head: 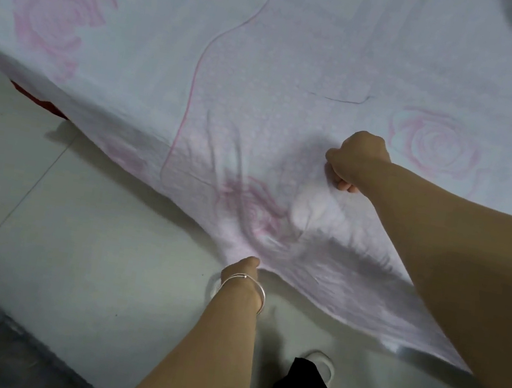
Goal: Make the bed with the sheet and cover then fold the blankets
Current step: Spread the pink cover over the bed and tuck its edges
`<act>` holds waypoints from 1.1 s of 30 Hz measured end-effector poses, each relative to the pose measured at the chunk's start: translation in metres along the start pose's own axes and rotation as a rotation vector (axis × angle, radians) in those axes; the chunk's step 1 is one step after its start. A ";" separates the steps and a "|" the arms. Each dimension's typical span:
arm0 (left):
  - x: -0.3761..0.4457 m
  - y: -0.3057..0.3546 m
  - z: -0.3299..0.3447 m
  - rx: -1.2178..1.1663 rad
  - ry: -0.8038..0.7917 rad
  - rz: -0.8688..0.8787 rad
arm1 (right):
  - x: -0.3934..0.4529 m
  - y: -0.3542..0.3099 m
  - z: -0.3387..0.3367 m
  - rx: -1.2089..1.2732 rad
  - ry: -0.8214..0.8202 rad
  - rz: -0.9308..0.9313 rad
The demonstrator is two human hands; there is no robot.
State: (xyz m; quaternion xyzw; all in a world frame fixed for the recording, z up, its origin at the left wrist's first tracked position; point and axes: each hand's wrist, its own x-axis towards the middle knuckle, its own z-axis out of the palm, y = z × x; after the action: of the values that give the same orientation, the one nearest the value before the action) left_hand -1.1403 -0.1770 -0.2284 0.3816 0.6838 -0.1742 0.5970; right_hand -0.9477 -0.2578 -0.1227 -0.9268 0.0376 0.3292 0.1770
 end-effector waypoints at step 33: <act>-0.167 0.104 0.361 0.655 -0.672 0.598 | 0.073 0.228 -0.210 0.346 0.346 0.226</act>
State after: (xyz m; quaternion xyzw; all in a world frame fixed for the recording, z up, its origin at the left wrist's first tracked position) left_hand -0.8180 -0.4123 -0.1288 0.6482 0.2279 -0.3126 0.6559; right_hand -0.8076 -0.5410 -0.0863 -0.9151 0.2261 0.1723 0.2860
